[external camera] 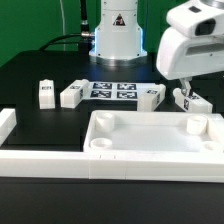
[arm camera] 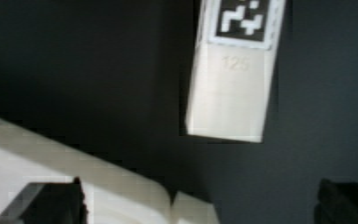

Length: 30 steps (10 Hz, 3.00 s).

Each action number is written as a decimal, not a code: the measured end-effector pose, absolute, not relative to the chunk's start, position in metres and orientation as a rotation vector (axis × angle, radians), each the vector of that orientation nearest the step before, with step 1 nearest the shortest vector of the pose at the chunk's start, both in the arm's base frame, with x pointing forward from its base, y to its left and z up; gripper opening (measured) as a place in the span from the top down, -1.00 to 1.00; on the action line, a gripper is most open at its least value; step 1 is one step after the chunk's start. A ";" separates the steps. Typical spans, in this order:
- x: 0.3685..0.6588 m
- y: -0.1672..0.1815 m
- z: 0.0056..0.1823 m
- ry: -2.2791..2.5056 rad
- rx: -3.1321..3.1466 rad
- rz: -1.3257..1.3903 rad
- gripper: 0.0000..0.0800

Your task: Assemble desk

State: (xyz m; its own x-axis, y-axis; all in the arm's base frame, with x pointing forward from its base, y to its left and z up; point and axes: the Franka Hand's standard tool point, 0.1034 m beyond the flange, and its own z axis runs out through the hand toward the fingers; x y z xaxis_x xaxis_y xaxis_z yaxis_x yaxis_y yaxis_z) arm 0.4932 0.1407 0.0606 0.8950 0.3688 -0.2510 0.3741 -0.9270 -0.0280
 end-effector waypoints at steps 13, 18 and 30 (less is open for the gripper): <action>0.464 0.136 0.036 0.505 2.691 -1.293 -0.62; 0.466 0.133 0.033 0.483 2.692 -1.276 -0.62; 0.466 0.133 0.010 0.412 2.678 -1.280 0.28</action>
Offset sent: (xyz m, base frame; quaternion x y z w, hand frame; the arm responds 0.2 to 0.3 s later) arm 0.0000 0.0000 0.0000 0.0000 -0.1938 0.0000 0.9810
